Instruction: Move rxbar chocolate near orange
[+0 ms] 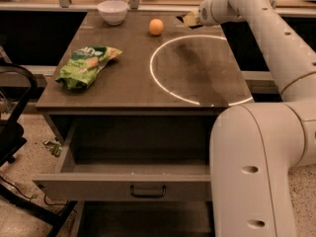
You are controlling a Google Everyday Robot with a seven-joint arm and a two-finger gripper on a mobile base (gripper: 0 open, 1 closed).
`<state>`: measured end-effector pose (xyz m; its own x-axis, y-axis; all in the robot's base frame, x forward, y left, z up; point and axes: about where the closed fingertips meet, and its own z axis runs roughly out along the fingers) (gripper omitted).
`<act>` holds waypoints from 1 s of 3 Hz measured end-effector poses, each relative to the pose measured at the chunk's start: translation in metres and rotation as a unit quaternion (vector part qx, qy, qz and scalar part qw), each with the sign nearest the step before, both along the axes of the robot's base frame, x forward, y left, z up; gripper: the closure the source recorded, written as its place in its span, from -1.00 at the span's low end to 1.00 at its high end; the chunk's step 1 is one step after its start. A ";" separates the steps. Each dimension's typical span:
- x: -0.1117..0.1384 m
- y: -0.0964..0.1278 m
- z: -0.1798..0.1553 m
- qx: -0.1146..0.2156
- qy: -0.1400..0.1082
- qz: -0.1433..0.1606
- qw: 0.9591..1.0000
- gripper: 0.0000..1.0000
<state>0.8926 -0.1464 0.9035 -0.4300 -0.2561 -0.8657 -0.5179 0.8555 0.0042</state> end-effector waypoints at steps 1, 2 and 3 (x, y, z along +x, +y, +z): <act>0.001 0.003 -0.003 0.000 0.002 0.002 1.000 -0.26; 0.002 0.005 -0.006 0.000 0.004 0.003 1.000 -0.72; 0.002 0.008 -0.009 0.000 0.006 0.005 1.000 -1.00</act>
Offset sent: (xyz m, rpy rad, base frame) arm 0.0008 0.0027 -0.0031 0.0002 0.0040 0.0031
